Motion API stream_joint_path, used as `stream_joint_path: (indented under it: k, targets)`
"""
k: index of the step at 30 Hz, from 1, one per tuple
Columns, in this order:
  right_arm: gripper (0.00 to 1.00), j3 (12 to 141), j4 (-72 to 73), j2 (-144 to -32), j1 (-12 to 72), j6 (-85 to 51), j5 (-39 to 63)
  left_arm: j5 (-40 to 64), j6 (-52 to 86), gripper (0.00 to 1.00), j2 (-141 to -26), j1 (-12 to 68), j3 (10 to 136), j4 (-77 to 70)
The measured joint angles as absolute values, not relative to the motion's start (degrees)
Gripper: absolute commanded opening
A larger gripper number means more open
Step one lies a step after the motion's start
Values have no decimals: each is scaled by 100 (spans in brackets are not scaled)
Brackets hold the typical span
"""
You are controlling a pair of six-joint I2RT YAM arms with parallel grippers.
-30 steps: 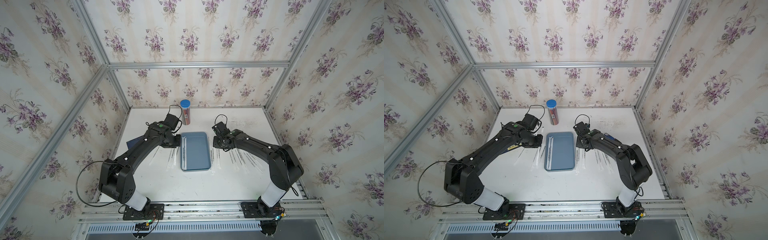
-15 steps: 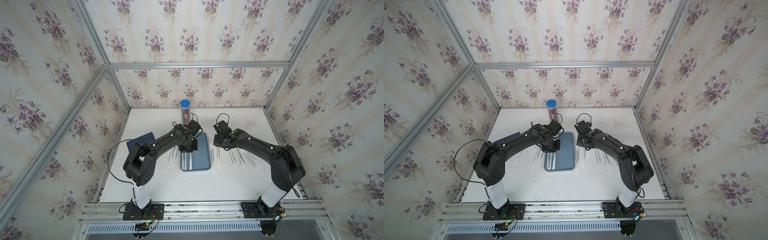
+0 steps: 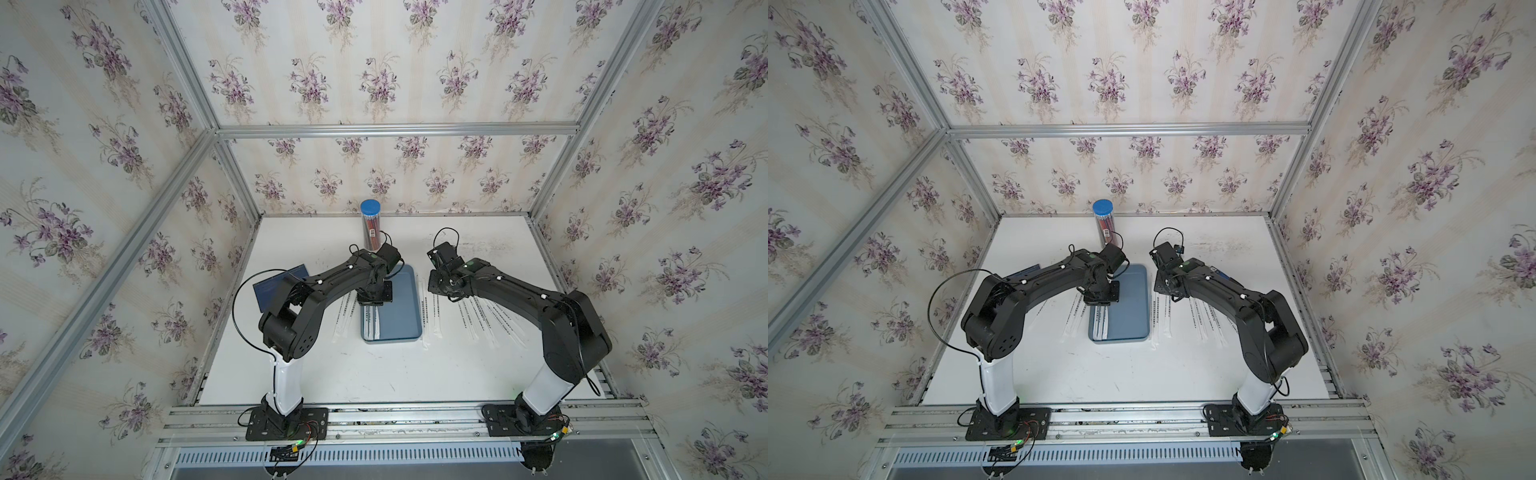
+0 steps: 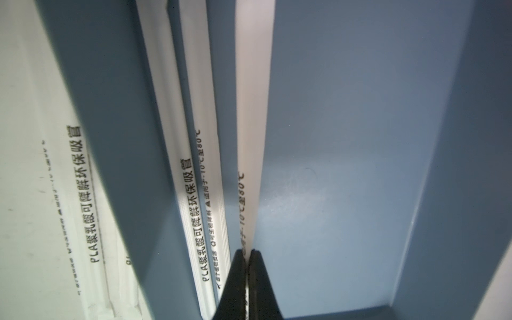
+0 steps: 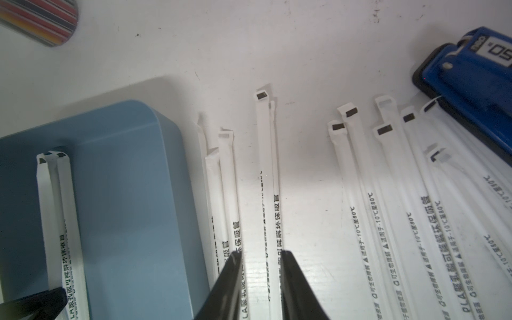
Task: Put the straws into the storage box
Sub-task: Place the straw in the storage box.
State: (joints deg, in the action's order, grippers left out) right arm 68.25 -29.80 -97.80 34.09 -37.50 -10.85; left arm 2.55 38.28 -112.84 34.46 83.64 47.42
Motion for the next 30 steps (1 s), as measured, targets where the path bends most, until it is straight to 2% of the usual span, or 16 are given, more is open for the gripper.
stream_joint_path:
  k: [11,13,19,27,30]
  targets:
    - [29,6820,-2982,-9791,3409,-3752,-1087,143,3736,3,-11504,3334,8508,4644]
    - [29,6820,-2982,-9791,3409,-3752,-1087,130,3695,6,-11537,3330,8503,4633]
    - [29,6820,-2980,-9791,3409,-3752,-1087,134,3632,25,-11640,3301,8458,4565]
    - [29,6820,-2978,-9791,3413,-3752,-1087,185,3487,33,-11498,3260,8493,4560]
    - [29,6820,-2978,-9791,3413,-3754,-1087,333,3437,41,-11196,3264,8573,4584]
